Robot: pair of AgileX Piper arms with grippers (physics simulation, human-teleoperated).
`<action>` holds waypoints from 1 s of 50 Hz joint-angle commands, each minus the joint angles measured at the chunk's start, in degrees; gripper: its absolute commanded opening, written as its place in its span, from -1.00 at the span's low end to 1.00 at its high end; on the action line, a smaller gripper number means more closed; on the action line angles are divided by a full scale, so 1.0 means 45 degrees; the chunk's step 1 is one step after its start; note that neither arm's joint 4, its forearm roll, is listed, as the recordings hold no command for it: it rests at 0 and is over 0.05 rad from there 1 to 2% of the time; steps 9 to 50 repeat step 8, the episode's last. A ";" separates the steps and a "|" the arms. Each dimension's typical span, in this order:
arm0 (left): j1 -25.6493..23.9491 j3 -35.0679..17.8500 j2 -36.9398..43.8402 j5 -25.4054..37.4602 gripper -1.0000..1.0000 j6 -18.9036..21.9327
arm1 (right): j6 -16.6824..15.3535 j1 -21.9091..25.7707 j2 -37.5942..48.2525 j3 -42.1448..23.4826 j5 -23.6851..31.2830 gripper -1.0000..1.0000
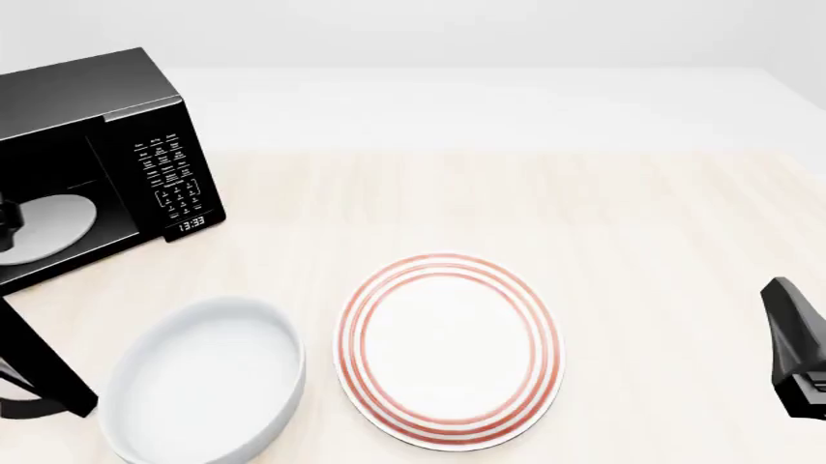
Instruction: Open the microwave.
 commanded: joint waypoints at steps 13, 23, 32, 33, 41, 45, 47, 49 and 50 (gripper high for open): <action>0.0199 0.1214 0.0151 0.0833 1.00 0.0180 | -0.0003 0.0000 -0.0001 0.0000 0.0001 1.00; 0.0199 0.1214 0.0151 0.0833 1.00 0.0180 | -0.0003 0.0000 -0.0001 0.0000 0.0001 1.00; 0.0199 0.1214 0.0151 0.0833 1.00 0.0180 | -0.0003 0.0000 -0.0001 0.0000 0.0001 1.00; 0.0199 0.1214 0.0151 0.0833 1.00 0.0180 | -0.0003 0.0000 -0.0001 0.0000 0.0001 1.00; 0.0199 0.1214 0.0151 0.0833 1.00 0.0180 | -0.0003 0.0000 -0.0001 0.0000 0.0001 1.00; 0.0199 0.1214 0.0151 0.0833 1.00 0.0180 | -0.0003 0.0000 -0.0001 0.0000 0.0001 1.00; 0.0199 0.1214 0.0151 0.0833 1.00 0.0180 | -0.0003 0.0000 -0.0001 0.0000 0.0001 1.00; 0.0199 0.1214 0.0151 0.0833 1.00 0.0180 | -0.0003 0.0000 -0.0001 0.0000 0.0001 1.00; 0.0199 0.1214 0.0151 0.0833 1.00 0.0180 | -0.0003 0.0000 -0.0001 0.0000 0.0001 1.00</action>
